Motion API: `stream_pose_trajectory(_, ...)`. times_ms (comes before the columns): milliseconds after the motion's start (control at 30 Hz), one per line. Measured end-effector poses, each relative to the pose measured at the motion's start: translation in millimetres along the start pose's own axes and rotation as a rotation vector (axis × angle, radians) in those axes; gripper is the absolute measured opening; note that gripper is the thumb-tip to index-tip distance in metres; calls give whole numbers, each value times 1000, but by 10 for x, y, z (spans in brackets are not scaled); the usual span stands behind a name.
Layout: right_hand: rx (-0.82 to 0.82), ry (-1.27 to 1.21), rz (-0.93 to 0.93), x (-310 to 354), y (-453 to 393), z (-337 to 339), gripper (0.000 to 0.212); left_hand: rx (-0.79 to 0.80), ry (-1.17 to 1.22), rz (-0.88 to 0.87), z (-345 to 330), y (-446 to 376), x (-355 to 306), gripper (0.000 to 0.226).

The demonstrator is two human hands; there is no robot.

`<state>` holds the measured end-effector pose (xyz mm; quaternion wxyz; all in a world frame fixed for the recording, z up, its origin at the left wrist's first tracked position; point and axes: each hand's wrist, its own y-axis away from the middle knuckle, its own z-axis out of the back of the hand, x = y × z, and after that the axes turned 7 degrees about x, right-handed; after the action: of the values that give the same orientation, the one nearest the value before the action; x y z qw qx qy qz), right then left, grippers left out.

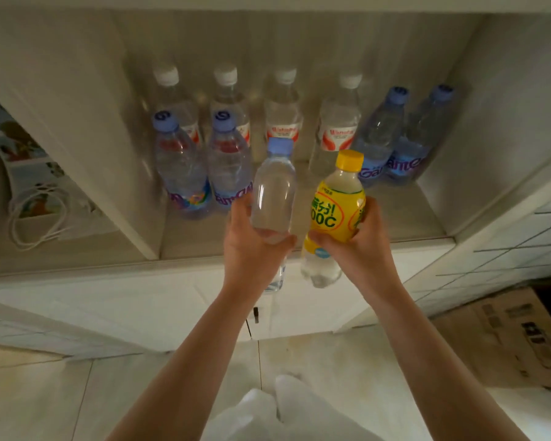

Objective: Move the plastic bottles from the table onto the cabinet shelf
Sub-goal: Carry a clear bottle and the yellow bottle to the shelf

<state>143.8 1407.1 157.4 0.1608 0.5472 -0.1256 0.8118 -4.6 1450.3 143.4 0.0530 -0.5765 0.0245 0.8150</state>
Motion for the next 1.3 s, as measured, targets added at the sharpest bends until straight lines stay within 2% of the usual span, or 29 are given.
stream_pose_trajectory(233, -24, -24, 128, -13, -368, 82, 75, -118, 32, -138, -278, -314, -84, 82)
stream_pose_trajectory(433, 38, -8, 155, -94, -551, 153, 79, -198, 86, -177, -444, -398, -60, 78)
stream_pose_trajectory(800, 93, 39, 184, -288, -615, 148, 83, -235, -28, -152, -530, -391, 30, 81)
stream_pose_trajectory(1000, 173, 98, 126, -554, -585, 90, 73, -210, -114, -97, -552, -208, 253, 77)
stream_pose_trajectory(1300, 103, 170, 163, -536, -825, -11, 69, -200, -135, -75, -611, -522, 247, 78)
